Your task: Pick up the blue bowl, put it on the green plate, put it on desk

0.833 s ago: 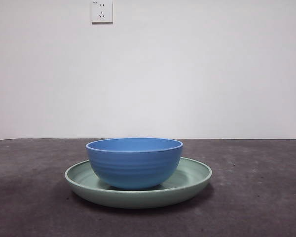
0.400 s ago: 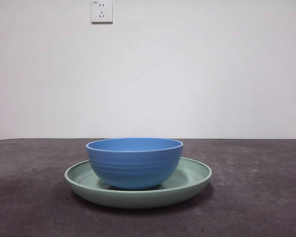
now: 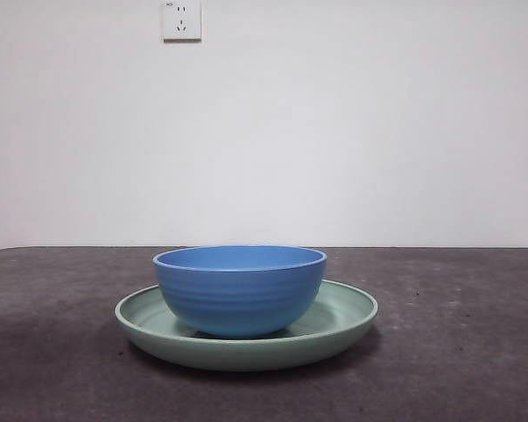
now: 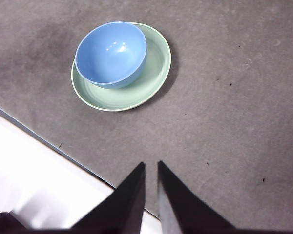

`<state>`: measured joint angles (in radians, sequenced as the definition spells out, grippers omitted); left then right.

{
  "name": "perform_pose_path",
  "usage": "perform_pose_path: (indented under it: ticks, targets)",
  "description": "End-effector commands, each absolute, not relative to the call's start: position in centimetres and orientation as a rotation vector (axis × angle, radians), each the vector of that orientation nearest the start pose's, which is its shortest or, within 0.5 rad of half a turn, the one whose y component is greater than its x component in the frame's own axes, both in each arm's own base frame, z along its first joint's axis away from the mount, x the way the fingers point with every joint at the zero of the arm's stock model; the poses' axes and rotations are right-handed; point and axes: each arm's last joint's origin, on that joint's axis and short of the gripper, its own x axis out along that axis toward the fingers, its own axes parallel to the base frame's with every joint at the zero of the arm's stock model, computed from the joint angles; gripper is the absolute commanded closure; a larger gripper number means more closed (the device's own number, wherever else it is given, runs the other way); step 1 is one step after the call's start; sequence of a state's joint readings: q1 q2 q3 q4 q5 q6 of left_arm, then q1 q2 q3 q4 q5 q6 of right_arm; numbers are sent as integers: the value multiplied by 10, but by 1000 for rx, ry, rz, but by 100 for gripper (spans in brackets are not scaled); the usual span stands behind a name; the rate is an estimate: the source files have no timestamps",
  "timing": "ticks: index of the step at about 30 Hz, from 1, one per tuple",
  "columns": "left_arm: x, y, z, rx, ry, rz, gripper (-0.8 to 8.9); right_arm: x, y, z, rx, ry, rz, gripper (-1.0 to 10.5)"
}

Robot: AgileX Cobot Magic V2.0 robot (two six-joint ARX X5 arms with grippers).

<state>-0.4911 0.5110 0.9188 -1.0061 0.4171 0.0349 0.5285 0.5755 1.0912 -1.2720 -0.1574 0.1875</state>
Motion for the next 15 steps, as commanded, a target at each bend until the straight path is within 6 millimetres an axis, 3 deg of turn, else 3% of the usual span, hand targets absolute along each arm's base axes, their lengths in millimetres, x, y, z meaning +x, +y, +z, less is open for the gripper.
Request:
perform_pose_path:
  ticks: [1, 15]
  targets:
    - [55, -43, 335, 53, 588, -899, 786, 43, 31, 357, 33, 802, 584, 914]
    - [55, -40, 330, 41, 557, -865, 786, 43, 31, 357, 33, 802, 584, 913]
